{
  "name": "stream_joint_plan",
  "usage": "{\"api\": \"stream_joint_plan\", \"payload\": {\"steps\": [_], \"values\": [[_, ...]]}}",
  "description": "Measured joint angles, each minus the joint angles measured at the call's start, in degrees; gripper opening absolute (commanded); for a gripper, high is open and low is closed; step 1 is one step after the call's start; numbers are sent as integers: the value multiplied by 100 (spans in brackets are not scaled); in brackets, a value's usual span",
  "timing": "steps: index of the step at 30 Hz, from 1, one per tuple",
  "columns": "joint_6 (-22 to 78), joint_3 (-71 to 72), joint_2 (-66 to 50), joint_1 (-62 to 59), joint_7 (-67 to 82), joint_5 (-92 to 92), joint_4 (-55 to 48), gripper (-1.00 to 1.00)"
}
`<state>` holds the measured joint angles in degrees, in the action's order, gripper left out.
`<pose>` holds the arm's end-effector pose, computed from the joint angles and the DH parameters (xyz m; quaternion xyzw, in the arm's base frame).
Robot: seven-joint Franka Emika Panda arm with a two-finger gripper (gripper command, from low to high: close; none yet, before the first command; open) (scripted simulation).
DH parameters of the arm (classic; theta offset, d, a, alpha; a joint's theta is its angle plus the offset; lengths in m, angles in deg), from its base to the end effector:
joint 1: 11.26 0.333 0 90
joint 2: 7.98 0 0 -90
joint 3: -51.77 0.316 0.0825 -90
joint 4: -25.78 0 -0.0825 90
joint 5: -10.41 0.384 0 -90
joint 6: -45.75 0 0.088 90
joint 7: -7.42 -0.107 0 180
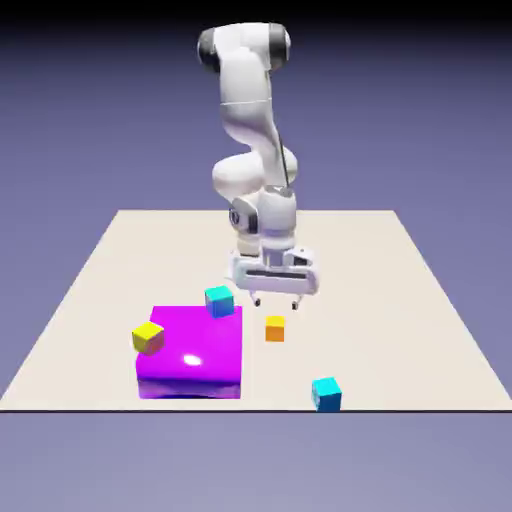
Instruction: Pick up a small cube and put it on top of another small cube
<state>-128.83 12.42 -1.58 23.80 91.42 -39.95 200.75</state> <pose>0.2757 0.0502 0.1911 0.4247 0.9036 0.0192 0.0534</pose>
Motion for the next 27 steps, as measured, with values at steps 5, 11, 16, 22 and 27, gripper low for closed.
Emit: {"api": "stream_joint_plan", "payload": {"steps": [5,11,16,22,27], "values": [[-900,436,-1037,-82,488,912,-138,0],[-1981,959,-2282,-176,1073,2008,-304,0],[-2052,994,-2366,-183,1115,2085,-315,-100],[-969,470,-1121,-84,531,990,-149,-100],[-68,36,-83,-8,42,76,-11,-100]]}}
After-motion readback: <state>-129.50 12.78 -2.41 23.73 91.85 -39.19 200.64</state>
